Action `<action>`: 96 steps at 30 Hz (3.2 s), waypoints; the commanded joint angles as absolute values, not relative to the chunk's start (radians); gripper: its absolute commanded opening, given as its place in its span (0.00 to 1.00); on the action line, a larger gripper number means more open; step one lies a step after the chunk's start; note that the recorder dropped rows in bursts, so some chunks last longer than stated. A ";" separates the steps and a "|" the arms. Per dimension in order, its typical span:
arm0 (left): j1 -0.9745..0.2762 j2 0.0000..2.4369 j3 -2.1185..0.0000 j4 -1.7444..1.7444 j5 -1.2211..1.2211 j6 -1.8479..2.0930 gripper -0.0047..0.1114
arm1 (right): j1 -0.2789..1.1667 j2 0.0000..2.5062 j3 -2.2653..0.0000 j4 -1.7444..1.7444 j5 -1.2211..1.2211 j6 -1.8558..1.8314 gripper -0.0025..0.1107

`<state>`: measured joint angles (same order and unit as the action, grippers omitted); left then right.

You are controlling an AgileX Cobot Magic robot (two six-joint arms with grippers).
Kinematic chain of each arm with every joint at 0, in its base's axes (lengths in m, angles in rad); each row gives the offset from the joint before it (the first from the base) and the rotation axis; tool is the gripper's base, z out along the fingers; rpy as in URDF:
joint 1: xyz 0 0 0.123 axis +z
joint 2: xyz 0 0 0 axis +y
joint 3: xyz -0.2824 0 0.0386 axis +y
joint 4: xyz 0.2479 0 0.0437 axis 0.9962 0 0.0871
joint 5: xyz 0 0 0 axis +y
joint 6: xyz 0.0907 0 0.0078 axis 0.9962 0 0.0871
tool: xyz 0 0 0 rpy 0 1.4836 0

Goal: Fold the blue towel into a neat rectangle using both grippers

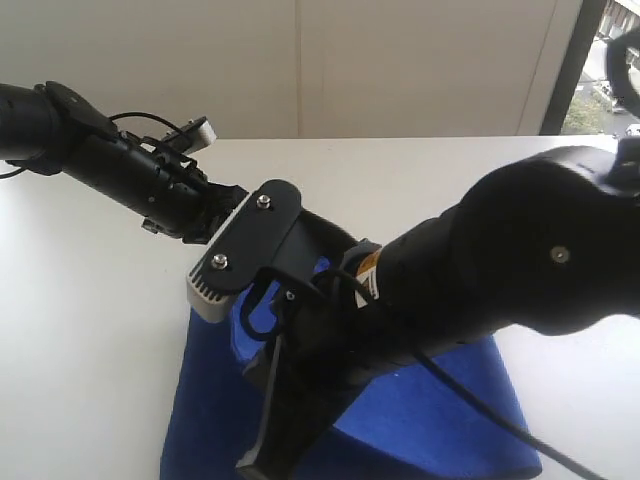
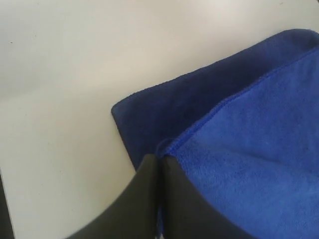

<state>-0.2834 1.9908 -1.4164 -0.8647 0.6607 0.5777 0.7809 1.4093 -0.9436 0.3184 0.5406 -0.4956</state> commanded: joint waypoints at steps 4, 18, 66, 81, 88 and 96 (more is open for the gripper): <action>-0.281 1.977 -1.421 -0.774 0.622 0.575 0.04 | 0.787 1.456 -0.941 0.350 0.483 -0.502 0.02; -0.281 1.977 -1.421 -0.677 0.563 0.575 0.04 | 0.818 1.474 -0.945 0.367 0.419 -0.502 0.02; -0.281 1.977 -1.421 -0.436 0.494 0.552 0.04 | 0.920 1.744 -1.016 0.526 0.292 -0.599 0.02; -0.281 1.979 -1.417 -0.305 0.514 0.485 0.04 | 0.953 1.810 -1.026 0.536 0.285 -0.599 0.02; -0.281 1.979 -1.417 -0.196 0.533 0.413 0.04 | 0.993 1.829 -1.026 0.552 0.276 -0.599 0.02; -0.281 1.979 -1.417 -0.125 0.549 0.366 0.04 | 0.995 1.829 -1.026 0.554 0.284 -0.599 0.02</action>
<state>-0.2834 1.9908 -1.4164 -0.1523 0.5384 0.3992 0.9889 1.8299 -1.0246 0.5450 0.2720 -0.5898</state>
